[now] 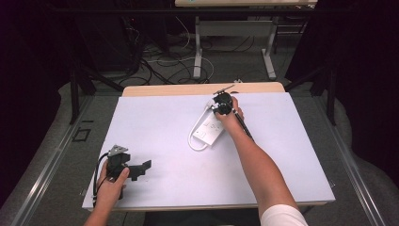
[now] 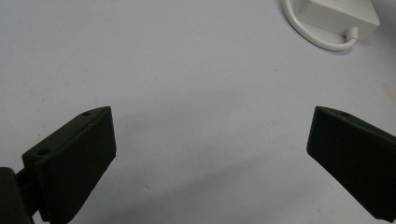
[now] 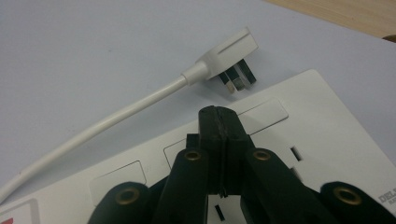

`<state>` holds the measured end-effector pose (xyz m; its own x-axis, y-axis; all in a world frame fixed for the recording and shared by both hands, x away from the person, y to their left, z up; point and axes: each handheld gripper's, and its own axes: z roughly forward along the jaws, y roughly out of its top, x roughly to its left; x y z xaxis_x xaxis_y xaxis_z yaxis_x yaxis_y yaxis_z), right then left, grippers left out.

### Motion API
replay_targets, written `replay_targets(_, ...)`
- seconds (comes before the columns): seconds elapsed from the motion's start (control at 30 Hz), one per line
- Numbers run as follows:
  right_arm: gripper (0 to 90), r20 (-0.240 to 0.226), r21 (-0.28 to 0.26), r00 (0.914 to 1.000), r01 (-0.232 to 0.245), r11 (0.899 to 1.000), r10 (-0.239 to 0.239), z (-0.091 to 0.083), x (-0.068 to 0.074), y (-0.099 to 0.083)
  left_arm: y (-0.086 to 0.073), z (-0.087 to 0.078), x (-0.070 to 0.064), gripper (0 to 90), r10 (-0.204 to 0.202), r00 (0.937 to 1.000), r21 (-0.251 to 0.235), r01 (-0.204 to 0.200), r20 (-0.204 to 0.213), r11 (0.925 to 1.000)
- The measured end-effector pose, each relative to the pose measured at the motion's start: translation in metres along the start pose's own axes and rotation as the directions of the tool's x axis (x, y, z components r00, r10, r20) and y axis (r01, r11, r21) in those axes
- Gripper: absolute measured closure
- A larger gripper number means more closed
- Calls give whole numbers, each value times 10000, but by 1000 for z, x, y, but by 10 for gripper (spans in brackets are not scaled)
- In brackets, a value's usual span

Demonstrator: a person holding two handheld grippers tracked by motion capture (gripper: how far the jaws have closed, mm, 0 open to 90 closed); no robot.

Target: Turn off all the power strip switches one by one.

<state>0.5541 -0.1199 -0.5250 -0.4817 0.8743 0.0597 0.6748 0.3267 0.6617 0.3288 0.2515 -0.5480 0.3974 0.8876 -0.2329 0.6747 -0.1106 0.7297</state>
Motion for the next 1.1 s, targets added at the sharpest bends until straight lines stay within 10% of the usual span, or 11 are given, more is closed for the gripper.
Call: replay_targets(1.1, 900, -29, 129, 10000, 64, 9999, -63, 2, 2, 0, 0, 0, 0, 14, 17, 10000, -35, -17, -2, 10000)
